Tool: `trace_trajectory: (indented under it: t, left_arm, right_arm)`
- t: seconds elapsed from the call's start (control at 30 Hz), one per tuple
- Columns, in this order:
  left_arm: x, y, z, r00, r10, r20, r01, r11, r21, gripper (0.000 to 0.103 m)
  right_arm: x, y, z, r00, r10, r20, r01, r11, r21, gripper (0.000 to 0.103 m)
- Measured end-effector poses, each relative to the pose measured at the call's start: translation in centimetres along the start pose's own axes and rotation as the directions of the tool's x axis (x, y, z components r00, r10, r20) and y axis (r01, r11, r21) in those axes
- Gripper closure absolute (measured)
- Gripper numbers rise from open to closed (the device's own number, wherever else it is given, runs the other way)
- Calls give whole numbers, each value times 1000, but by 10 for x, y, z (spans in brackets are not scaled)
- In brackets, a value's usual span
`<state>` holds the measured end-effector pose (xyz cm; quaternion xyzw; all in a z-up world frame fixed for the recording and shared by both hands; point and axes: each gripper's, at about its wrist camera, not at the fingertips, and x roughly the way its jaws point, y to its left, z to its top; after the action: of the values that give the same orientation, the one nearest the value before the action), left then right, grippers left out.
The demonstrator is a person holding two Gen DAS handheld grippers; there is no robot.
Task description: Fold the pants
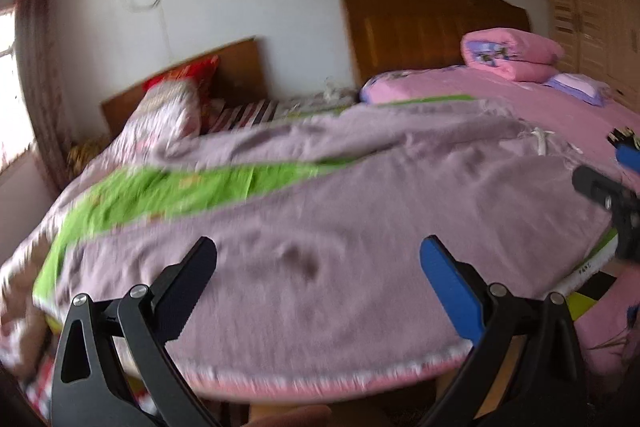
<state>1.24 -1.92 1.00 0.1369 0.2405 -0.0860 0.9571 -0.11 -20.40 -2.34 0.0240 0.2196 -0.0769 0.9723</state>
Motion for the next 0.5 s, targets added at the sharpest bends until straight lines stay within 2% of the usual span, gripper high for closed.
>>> trace_trajectory:
  t: [0.1,0.17,0.2,0.23,0.27,0.3,0.33,0.37,0.4,0.43,0.47,0.5]
  left_arm:
    - [10,1,38,998,40,49,-45,993,109,1]
    - [21,6,68,996,49,69,-58,990,130,1]
    - [29,9,85,996,60,62,-68,989,129,1]
    - [42,14,103,999,42,25,-45,992,117,1]
    - [59,18,116,999,-6,-39,9,995,101,1]
    - [79,22,127,990,-76,-120,86,993,79,1]
    - [102,25,136,966,-159,-202,171,984,45,1]
    - [131,29,145,926,-246,-287,252,968,-13,1]
    - [158,34,151,904,-273,-330,266,962,-66,1]
    - [179,38,157,906,-253,-340,236,967,-92,1]
    - [195,41,160,912,-238,-336,213,971,-108,1]
    - [211,43,165,913,-239,-331,209,970,-124,1]
  right_arm:
    - [15,-19,40,1000,-9,14,9,999,-45,4]
    - [35,-33,77,1000,-5,8,6,998,-70,4]
    - [46,-42,95,1000,8,15,-7,998,-66,4]
    - [56,-48,108,1000,11,19,-10,998,-57,4]
    - [75,-58,128,1000,17,8,-17,999,-46,4]
    - [92,-64,141,1000,28,-7,-28,999,-38,4]
    - [112,-71,152,999,42,-30,-43,999,-25,4]
    - [143,-79,165,994,69,-83,-70,998,-3,4]
    - [169,-84,172,986,95,-135,-94,995,14,4]
    - [196,-88,178,973,129,-192,-127,992,27,4]
    - [237,-92,183,944,193,-267,-194,981,25,4]
    - [259,-92,184,926,219,-307,-224,974,18,4]
